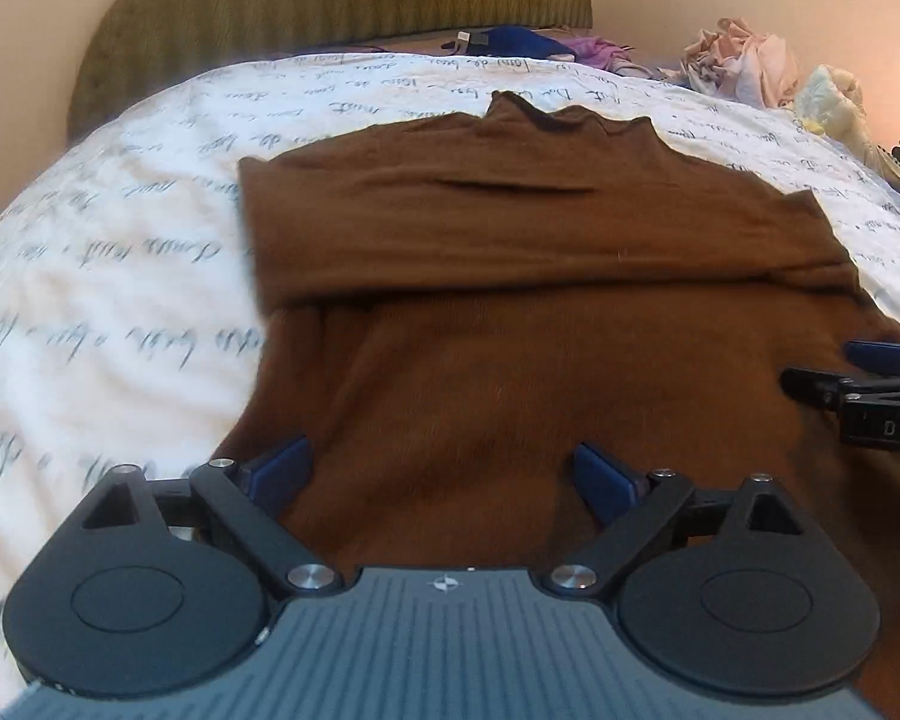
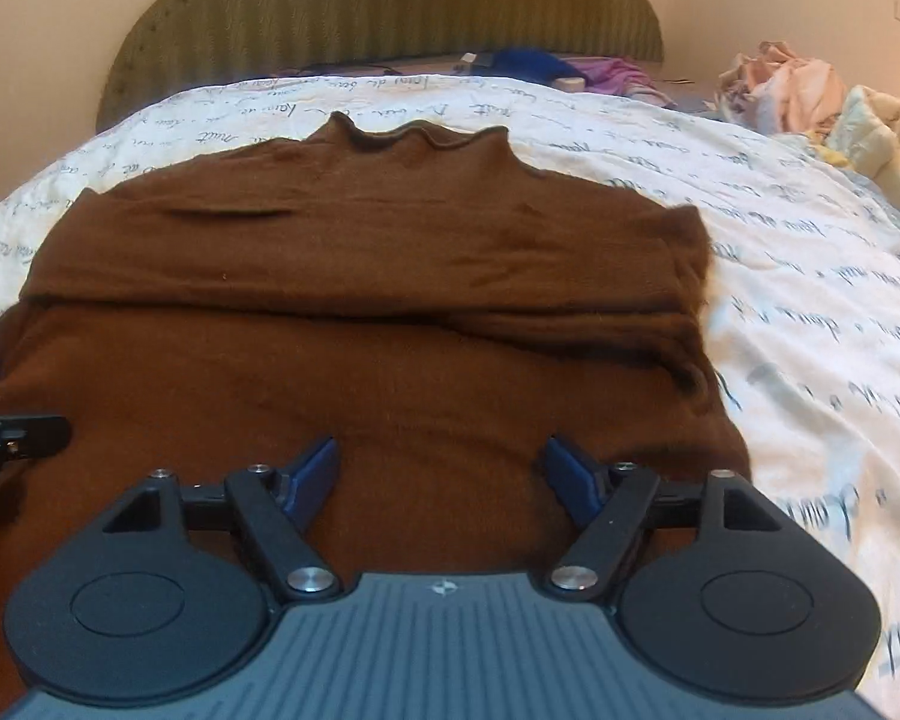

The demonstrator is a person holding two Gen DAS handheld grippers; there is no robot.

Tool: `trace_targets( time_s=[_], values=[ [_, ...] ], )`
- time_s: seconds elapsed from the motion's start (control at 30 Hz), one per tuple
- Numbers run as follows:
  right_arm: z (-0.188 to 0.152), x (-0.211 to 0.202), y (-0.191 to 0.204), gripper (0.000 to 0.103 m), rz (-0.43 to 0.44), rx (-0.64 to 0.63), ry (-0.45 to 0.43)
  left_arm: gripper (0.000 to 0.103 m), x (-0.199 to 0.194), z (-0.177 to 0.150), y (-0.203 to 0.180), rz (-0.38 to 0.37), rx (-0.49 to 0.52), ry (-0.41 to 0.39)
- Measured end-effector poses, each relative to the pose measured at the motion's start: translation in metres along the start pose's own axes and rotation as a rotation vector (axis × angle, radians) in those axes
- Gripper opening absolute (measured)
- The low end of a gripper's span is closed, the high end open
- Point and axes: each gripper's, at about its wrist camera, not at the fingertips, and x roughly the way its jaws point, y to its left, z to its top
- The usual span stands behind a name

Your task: Fold small clothes

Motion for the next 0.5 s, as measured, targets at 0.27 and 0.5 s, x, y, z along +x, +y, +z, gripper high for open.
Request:
trace_targets(
  time_s=[0.27, 0.5],
  values=[
    [-0.054, -0.054, -0.015, 0.080, -0.005, -0.022, -0.024, 0.103, -0.044, -0.052, 0.018, 0.041, -0.001, 0.029],
    [-0.079, -0.069, -0.029, 0.084, 0.012, 0.017, -0.051, 0.093, -0.087, -0.074, 0.029, -0.013, -0.108, 0.012]
  ],
)
